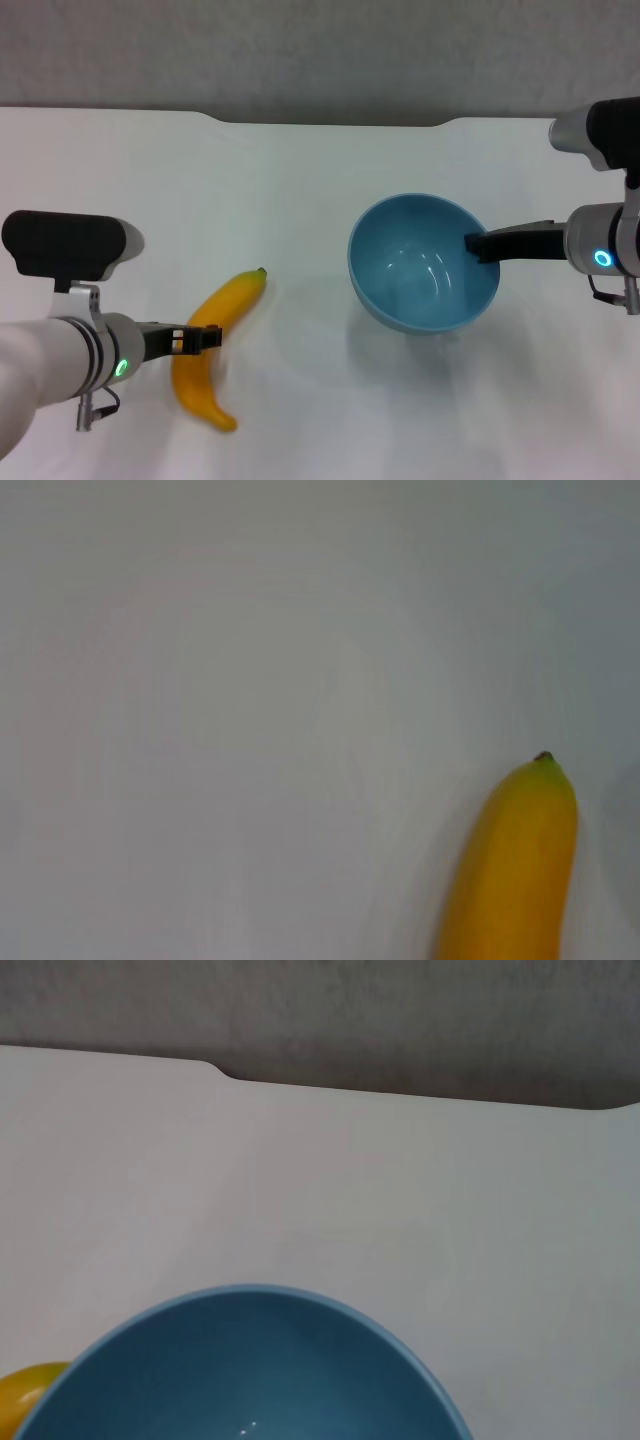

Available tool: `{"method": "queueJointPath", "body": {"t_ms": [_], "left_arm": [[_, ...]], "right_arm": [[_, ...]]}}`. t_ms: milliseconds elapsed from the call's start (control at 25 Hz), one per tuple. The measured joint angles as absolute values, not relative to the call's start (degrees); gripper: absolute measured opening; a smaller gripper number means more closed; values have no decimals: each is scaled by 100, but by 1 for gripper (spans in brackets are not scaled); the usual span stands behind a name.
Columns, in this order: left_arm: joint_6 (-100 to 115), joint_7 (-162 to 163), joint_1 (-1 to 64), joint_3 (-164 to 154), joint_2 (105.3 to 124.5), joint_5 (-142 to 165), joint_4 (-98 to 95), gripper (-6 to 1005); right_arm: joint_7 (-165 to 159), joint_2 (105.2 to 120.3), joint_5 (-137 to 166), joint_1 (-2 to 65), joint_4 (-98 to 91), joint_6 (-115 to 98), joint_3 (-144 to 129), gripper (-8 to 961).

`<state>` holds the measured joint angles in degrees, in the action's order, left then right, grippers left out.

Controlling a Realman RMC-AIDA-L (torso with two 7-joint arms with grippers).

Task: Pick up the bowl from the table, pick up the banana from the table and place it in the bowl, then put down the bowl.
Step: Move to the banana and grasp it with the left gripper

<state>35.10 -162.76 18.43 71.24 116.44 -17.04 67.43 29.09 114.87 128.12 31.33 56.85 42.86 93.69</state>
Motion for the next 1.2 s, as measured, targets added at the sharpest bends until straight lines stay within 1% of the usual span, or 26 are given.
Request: {"method": "queueJointPath", "body": {"t_ms": [120, 1200], "left_arm": [[3557, -16279, 1847, 7032, 11645, -1727, 6744, 844], [3401, -16273, 1940, 7051, 11642, -1687, 6434, 736]], "right_arm": [[2909, 11487, 12809, 3133, 5687, 4289, 9371, 28], [2909, 11487, 12796, 3133, 5739, 4291, 9342, 30]]}}
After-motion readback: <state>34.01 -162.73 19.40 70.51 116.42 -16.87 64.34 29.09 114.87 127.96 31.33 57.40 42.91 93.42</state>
